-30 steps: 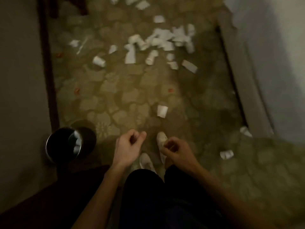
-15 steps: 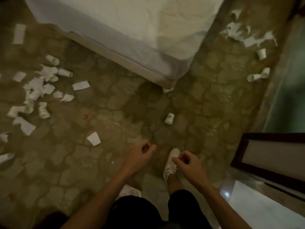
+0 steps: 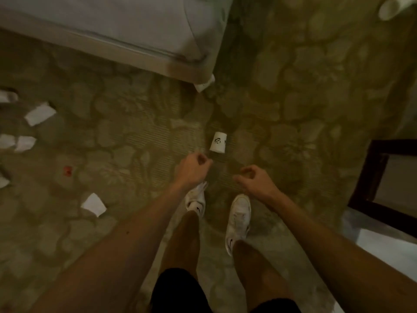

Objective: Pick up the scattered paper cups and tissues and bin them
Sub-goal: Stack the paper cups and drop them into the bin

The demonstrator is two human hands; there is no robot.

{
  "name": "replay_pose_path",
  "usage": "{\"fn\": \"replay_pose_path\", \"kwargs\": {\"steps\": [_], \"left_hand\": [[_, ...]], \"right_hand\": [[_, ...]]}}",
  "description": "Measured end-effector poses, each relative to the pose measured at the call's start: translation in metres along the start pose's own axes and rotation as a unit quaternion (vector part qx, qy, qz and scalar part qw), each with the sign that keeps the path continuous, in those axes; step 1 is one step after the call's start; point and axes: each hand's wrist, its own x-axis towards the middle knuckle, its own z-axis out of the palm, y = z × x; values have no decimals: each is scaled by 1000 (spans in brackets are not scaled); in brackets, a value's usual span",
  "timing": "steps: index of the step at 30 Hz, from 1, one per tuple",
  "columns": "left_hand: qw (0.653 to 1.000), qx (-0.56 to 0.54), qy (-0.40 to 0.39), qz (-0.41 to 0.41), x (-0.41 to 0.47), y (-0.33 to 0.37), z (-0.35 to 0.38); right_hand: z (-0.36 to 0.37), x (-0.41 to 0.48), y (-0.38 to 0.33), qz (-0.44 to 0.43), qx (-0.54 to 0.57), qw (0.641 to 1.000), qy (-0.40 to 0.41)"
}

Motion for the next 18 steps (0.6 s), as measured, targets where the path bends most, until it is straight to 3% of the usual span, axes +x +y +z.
{"fn": "replay_pose_path", "kwargs": {"steps": [6,12,15,18], "left_hand": [[999,49,-16,19,156,-37,44],[998,41,-24,33,250,-75,83],[997,8,-63,37,284,-85,99],[992,-20,-106,57,308,-83,89]], "right_hand": [[37,162,20,6,38,999,20],[57,276,44,-1,16,999,50],[54,323,47,-52,24,998,6],[41,352,39,-43,6,999,-28]]}}
